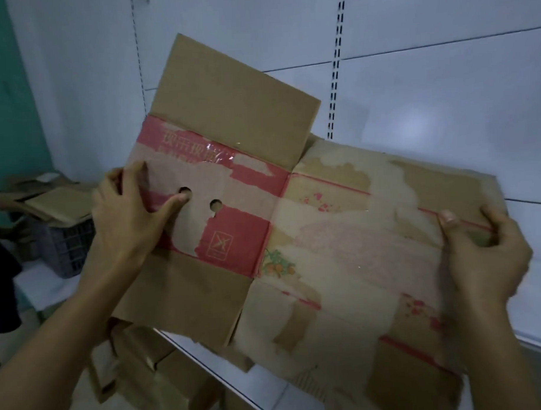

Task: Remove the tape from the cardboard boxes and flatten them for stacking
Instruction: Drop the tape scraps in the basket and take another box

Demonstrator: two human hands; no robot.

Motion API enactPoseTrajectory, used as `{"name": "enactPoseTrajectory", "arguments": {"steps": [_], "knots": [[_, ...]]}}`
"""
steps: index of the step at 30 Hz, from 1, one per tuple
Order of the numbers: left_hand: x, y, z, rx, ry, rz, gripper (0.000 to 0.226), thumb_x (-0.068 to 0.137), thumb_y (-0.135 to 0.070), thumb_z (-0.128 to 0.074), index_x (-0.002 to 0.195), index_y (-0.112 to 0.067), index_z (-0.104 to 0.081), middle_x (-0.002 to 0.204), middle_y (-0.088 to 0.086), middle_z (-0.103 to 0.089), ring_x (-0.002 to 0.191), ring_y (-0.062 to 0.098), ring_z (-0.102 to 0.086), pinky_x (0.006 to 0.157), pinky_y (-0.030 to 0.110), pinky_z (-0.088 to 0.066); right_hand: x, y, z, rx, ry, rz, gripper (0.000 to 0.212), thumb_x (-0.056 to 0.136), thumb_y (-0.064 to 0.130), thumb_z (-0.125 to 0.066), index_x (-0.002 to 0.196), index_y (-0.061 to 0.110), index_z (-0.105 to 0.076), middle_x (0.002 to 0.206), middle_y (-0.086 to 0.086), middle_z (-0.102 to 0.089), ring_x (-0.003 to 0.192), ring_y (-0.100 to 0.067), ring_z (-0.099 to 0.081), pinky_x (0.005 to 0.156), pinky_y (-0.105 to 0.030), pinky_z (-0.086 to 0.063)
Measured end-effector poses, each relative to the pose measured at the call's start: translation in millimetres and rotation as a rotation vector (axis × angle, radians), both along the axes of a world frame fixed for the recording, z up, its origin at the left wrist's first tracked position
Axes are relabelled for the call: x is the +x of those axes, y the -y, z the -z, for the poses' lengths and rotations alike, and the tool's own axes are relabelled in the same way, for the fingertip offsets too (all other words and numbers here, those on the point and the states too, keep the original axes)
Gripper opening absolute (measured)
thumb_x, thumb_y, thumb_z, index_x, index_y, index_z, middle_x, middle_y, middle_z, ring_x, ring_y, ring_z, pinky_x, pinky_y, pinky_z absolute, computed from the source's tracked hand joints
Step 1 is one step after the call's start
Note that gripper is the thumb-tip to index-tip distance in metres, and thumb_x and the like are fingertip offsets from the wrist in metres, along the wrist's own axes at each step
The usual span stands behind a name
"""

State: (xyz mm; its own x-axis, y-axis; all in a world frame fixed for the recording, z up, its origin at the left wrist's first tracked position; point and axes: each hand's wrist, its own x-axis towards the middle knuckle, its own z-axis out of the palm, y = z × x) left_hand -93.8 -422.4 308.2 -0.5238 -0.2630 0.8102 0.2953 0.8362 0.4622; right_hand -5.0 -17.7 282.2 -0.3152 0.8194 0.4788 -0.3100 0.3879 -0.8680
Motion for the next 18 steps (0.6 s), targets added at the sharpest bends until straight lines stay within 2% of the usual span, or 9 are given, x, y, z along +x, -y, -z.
{"name": "enactPoseTrajectory", "arguments": {"steps": [4,7,13,16,18], "knots": [[-28.2,76.0,-23.4,-0.022,-0.043,-0.039,0.085,0.070,-0.075,-0.060,0.135,-0.026,-0.036,0.132,0.017,-0.039,0.119,0.038,-0.039,0.098,0.053,-0.038,-48.2,75.3,-0.8,-0.008,-0.007,-0.041,0.068,0.071,0.060,-0.068,0.132,0.037,-0.049,0.134,0.011,-0.054,0.122,-0.015,-0.050,0.105,-0.040,-0.037],[-45.6,127.4,-28.7,-0.024,-0.040,-0.067,0.081,0.071,-0.066,-0.063,0.136,-0.026,-0.037,0.134,0.017,-0.037,0.122,0.038,-0.036,0.101,0.053,-0.034,-81.6,128.7,0.5,-0.002,0.018,-0.057,0.068,0.073,0.062,-0.066,0.133,0.036,-0.047,0.136,0.008,-0.053,0.123,-0.020,-0.050,0.105,-0.044,-0.037],[-99.8,187.2,-44.9,-0.084,0.006,-0.124,0.081,0.074,-0.063,-0.062,0.139,-0.020,-0.039,0.137,0.019,-0.037,0.124,0.039,-0.035,0.103,0.054,-0.030,-145.9,186.0,-15.0,0.061,0.129,-0.080,0.065,0.077,0.060,-0.063,0.134,0.032,-0.048,0.135,0.001,-0.054,0.121,-0.026,-0.052,0.101,-0.046,-0.039],[-140.1,205.9,-63.6,-0.098,0.017,-0.125,0.079,0.075,-0.063,-0.062,0.138,-0.020,-0.041,0.136,0.020,-0.038,0.123,0.039,-0.035,0.103,0.054,-0.028,-184.2,199.1,-30.5,0.067,0.139,-0.159,0.063,0.079,0.053,-0.067,0.134,0.027,-0.050,0.134,-0.002,-0.055,0.121,-0.026,-0.052,0.104,-0.047,-0.040],[-169.7,213.6,-76.2,-0.084,0.038,-0.119,0.079,0.073,-0.063,-0.063,0.137,-0.021,-0.042,0.135,0.020,-0.038,0.123,0.040,-0.035,0.102,0.054,-0.029,-209.2,203.5,-39.1,0.002,0.106,-0.258,0.058,0.080,0.041,-0.071,0.133,0.025,-0.053,0.135,-0.001,-0.054,0.118,-0.021,-0.052,0.105,-0.040,-0.040]]}}
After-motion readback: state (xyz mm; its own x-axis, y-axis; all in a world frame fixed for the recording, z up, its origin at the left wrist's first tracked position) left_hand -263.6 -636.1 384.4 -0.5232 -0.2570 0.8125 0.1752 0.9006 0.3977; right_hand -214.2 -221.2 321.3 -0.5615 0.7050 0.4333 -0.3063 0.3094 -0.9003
